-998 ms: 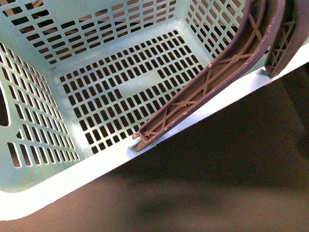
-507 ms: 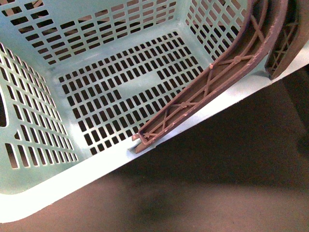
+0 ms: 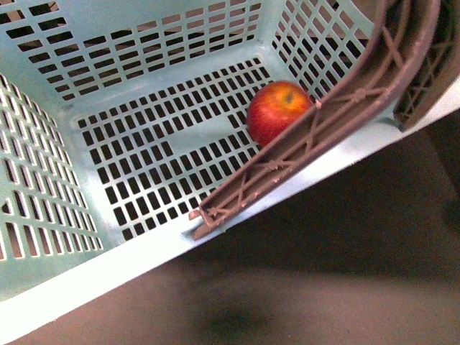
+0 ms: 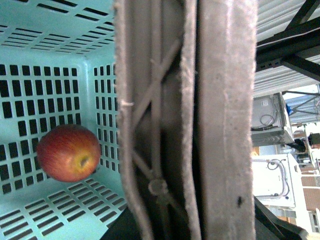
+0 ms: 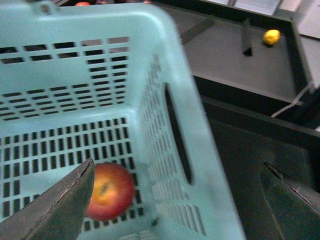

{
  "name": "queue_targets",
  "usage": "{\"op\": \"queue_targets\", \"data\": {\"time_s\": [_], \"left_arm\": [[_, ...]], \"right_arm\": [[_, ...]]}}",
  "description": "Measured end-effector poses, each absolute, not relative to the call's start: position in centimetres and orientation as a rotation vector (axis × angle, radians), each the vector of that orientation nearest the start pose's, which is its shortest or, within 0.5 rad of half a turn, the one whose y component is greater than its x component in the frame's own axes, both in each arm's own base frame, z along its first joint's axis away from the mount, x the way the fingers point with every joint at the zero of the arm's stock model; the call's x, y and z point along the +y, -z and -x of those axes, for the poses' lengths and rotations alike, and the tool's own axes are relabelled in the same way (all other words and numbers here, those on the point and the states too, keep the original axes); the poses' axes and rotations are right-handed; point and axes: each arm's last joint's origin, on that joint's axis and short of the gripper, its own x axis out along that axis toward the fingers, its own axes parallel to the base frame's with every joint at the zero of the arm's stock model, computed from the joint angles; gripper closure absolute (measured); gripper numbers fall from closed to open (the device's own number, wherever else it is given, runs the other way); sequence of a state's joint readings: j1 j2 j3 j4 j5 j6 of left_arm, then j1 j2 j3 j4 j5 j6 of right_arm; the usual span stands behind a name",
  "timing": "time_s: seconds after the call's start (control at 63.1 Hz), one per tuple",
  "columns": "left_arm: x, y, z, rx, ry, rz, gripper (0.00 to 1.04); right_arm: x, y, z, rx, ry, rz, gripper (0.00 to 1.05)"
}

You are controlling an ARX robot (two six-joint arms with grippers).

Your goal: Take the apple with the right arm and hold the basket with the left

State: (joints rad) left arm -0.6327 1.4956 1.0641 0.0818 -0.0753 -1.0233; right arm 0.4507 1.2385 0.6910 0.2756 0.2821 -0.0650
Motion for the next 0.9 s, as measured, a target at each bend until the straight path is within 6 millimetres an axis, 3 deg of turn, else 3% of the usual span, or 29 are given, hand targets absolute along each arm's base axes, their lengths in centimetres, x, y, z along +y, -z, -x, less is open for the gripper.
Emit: {"op": "queue_targets", "data": {"time_s": [0.253,0.396,0.539,0.808,0.903], "left_arm": [[-19.7,-28.6,-27.5,0.572,0.323,0.861,0.90],[-19.7,-28.6,-27.5,0.573,0.322,0.864,0.90],[-19.9,-28.6,-27.4,0.580,0.330,0.869,0.90],[-19.8,-28.6,-27.5,0.572,0.321,0.864,0.90],[-19.8,-28.6,-27.5,0.575,0.325,0.866,0.90]], "right_arm": [[2.8,-25.7,-19.8,0.232,0.116,0.080,0.09],[1.7,-26.1,-18.9,0.179,0.139,0.048,0.11],[1.4,-24.2,-17.9,0.012,-0.005,0.012,0.35],[0.0,-21.2,-15.8,0.013,0.003,0.010,0.77],[0.0,-20.2,-14.9,0.007,-0.001,0.010,1.00]]}}
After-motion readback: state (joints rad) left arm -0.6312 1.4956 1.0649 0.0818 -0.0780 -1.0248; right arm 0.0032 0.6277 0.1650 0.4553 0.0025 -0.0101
